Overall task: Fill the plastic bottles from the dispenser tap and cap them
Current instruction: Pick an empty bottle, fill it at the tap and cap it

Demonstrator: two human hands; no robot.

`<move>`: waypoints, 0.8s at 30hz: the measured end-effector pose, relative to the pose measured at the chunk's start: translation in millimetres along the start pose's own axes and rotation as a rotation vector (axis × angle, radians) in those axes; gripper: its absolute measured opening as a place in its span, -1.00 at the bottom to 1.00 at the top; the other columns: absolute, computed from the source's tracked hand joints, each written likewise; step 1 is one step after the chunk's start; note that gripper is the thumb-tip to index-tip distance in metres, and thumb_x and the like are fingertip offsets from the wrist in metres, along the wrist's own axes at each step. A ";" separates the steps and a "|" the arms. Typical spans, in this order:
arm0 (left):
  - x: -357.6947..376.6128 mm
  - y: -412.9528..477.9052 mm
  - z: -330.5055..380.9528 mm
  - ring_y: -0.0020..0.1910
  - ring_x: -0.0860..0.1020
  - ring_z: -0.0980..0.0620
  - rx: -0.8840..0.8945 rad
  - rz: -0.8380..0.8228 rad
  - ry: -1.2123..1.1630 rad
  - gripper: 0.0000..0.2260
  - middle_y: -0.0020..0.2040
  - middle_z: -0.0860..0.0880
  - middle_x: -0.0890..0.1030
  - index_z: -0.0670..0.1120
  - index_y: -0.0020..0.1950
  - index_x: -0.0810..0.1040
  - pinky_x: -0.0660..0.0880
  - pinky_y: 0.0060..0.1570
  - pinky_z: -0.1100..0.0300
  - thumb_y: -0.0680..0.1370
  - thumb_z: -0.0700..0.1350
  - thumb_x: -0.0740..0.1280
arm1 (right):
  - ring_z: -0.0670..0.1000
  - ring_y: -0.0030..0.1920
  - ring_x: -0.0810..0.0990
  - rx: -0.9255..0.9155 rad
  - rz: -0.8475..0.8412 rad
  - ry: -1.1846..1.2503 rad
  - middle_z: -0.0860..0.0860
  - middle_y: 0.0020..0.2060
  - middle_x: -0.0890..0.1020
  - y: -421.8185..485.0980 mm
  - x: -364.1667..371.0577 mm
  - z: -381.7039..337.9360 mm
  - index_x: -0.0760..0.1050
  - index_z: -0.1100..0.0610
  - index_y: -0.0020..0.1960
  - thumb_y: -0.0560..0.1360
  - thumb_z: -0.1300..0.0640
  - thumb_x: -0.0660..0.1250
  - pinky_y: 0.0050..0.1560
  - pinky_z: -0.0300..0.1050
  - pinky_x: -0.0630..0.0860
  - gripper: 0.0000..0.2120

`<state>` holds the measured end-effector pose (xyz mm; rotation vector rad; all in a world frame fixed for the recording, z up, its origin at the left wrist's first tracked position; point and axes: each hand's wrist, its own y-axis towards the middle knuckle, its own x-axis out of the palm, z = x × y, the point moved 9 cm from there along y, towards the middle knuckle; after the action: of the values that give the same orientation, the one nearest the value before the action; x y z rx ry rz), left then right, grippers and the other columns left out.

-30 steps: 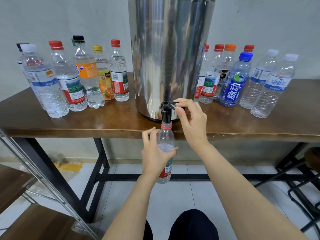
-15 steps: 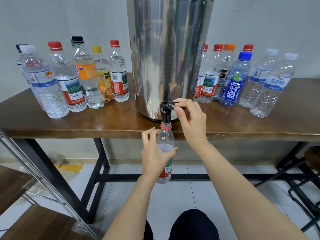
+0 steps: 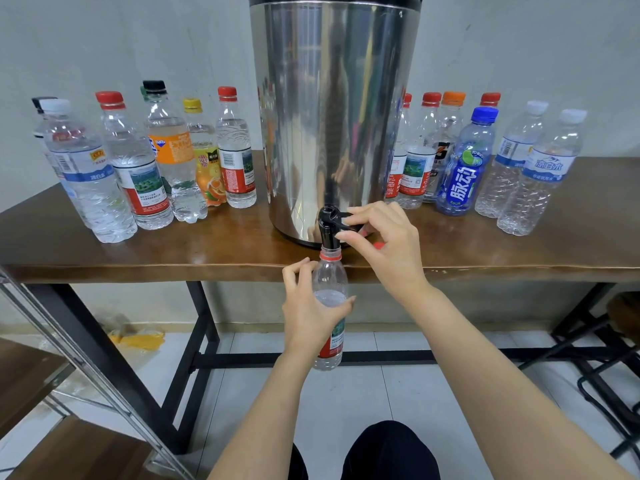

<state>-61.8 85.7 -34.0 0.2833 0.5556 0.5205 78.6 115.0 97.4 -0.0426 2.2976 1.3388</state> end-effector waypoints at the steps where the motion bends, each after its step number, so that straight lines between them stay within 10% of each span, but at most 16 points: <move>1: 0.2 0.1 0.3 0.08 0.38 0.19 0.002 -0.002 -0.002 -0.33 0.29 0.14 0.26 0.04 0.29 0.40 0.48 0.14 0.15 0.28 0.06 0.62 | -0.03 -0.11 0.49 -0.007 -0.007 -0.007 -0.19 -0.05 0.57 0.3 -0.3 -0.5 0.64 0.14 -0.05 0.48 -0.05 0.40 -0.09 -0.40 0.39 -0.75; 24: 0.9 -0.5 -0.4 0.04 0.32 0.30 0.012 0.009 -0.003 -0.33 0.29 0.15 0.26 0.04 0.30 0.40 0.43 0.09 0.23 0.29 0.06 0.62 | -0.01 -0.05 0.52 -0.015 -0.007 0.006 -0.06 -0.03 0.63 -2.0 4.5 4.1 0.62 0.13 -0.02 0.52 -0.07 0.36 -0.12 -0.01 0.56 -0.74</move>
<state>-61.2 85.8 -34.9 0.2983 0.5553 0.5256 76.6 118.3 92.2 -0.0599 2.2908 1.3541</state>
